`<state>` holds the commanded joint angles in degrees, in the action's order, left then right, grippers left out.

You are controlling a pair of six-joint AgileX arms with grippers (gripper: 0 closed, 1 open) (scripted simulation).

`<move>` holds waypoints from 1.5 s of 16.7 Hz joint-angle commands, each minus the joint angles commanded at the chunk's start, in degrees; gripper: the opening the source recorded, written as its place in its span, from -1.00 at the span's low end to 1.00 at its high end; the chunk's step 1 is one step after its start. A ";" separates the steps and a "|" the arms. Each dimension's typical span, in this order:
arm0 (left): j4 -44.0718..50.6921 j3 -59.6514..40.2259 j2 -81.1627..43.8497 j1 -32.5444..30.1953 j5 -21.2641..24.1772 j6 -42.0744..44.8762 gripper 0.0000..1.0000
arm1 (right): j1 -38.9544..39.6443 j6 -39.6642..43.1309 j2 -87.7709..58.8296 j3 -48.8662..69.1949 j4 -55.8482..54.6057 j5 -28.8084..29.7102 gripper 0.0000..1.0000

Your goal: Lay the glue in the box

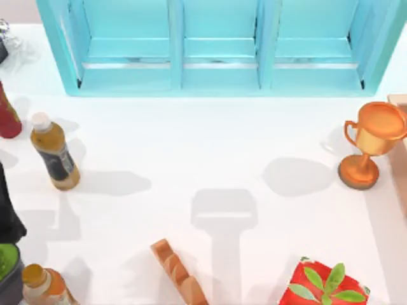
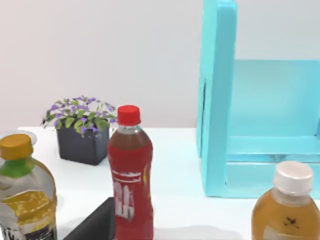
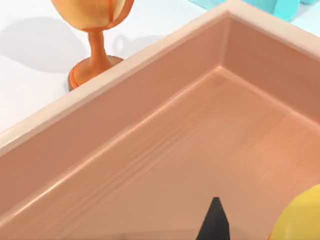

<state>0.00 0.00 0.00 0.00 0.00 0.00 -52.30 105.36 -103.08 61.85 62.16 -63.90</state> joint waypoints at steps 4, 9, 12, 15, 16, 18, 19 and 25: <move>0.00 0.00 0.00 0.00 0.00 0.00 1.00 | 0.18 -0.13 0.17 -0.14 -0.12 0.12 -1.00; 0.00 0.00 0.00 0.00 0.00 0.00 1.00 | 1.91 -4.29 0.34 -2.03 -5.73 0.11 -1.00; 0.00 0.00 0.00 0.00 0.00 0.00 1.00 | 4.23 -9.91 0.41 -4.57 -13.33 0.01 -1.00; 0.00 0.00 0.00 0.00 0.00 0.00 1.00 | 6.79 -16.09 0.44 -7.36 -21.67 -0.15 -1.00; 0.00 0.00 0.00 0.00 0.00 0.00 1.00 | 7.59 -18.02 0.44 -8.22 -24.26 -0.21 -1.00; 0.00 0.00 0.00 0.00 0.00 0.00 1.00 | 8.96 -21.31 0.41 -9.71 -28.69 -0.32 -1.00; 0.00 0.00 0.00 0.00 0.00 0.00 1.00 | 9.49 -22.59 0.38 -10.29 -30.39 -0.37 -1.00; 0.00 0.00 0.00 0.00 0.00 0.00 1.00 | 10.12 -24.08 0.32 -10.96 -32.38 -0.45 -1.00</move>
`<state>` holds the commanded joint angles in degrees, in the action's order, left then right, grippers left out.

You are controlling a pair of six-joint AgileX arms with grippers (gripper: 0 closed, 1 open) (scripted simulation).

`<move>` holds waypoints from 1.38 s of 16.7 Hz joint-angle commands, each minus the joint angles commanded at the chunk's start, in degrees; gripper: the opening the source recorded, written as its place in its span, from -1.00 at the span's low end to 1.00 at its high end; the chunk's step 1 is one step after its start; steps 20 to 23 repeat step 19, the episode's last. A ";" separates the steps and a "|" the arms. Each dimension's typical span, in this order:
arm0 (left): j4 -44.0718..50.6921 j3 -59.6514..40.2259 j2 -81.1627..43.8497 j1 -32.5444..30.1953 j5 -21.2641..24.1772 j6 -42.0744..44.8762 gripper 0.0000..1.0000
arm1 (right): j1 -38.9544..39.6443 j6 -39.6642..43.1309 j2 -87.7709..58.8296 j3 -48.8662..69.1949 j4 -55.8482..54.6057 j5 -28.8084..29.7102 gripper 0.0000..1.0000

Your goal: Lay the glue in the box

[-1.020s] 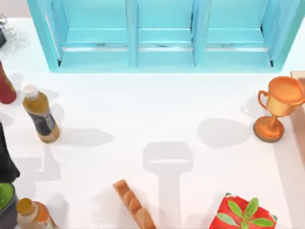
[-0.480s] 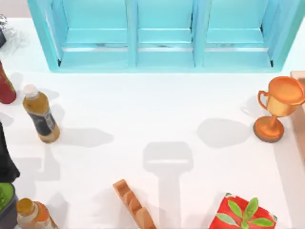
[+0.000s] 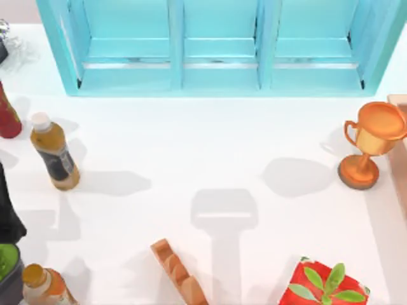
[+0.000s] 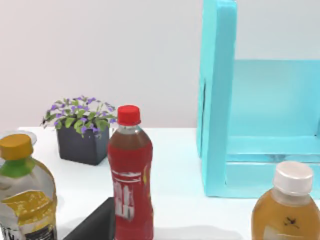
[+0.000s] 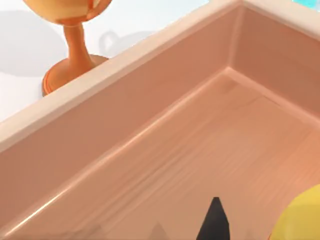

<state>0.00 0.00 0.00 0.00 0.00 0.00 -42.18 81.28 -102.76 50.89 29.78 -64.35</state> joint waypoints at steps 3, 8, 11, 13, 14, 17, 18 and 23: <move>0.00 0.00 0.00 0.00 0.00 0.00 1.00 | 0.00 0.00 0.00 0.00 0.00 0.00 -0.55; 0.00 0.00 0.00 0.00 0.00 0.00 1.00 | 0.00 0.00 0.00 0.00 0.00 0.00 0.21; 0.00 0.00 0.00 0.00 0.00 0.00 1.00 | 0.00 0.00 0.00 0.00 0.00 0.00 0.66; 0.00 0.00 0.00 0.00 0.00 0.00 1.00 | 0.00 0.00 0.00 0.00 0.00 0.00 0.96; 0.00 0.00 0.00 0.00 0.00 0.00 1.00 | 0.00 0.00 0.00 0.00 0.00 0.00 1.00; 0.00 0.00 0.00 0.00 0.00 0.00 1.00 | 0.00 0.00 0.00 0.00 0.00 0.00 1.00; 0.00 0.00 0.00 0.00 0.00 0.00 1.00 | 0.00 0.00 0.00 0.00 0.00 0.00 1.00; 0.00 0.00 0.00 0.00 0.00 0.00 1.00 | 0.00 0.00 0.00 0.00 0.00 0.00 1.00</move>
